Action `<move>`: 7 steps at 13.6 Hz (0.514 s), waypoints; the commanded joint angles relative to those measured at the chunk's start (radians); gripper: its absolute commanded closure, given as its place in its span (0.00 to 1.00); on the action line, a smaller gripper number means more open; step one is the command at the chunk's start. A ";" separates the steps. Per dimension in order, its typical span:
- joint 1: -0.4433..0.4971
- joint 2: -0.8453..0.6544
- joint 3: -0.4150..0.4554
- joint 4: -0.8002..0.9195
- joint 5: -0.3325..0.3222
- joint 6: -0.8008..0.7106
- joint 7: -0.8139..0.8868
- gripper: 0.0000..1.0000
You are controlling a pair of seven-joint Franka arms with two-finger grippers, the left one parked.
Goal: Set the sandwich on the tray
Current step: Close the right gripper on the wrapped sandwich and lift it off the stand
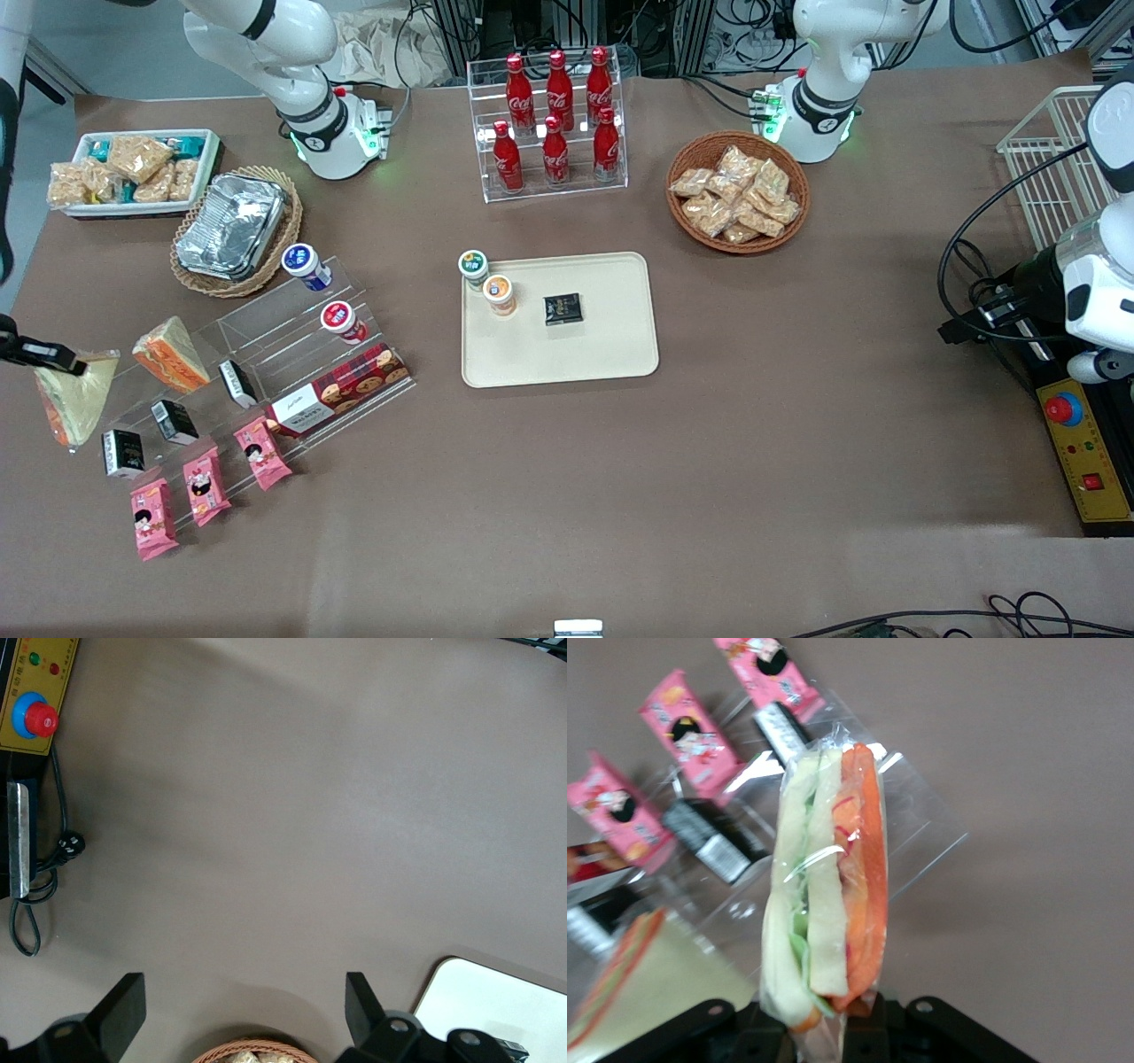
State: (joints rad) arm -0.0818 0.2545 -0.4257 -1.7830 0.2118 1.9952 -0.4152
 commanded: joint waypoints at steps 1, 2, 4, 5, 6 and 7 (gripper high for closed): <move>0.023 -0.112 0.007 0.008 0.027 -0.113 -0.020 0.82; 0.046 -0.144 0.007 0.008 0.026 -0.140 -0.016 0.82; 0.106 -0.204 0.008 0.014 0.012 -0.173 -0.011 0.82; 0.138 -0.231 0.010 0.014 -0.002 -0.194 -0.010 0.83; 0.183 -0.245 0.010 0.017 -0.038 -0.210 -0.010 0.84; 0.236 -0.257 0.010 0.027 -0.086 -0.225 -0.010 0.85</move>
State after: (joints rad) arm 0.0765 0.0278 -0.4116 -1.7652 0.1873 1.8065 -0.4205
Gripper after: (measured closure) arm 0.824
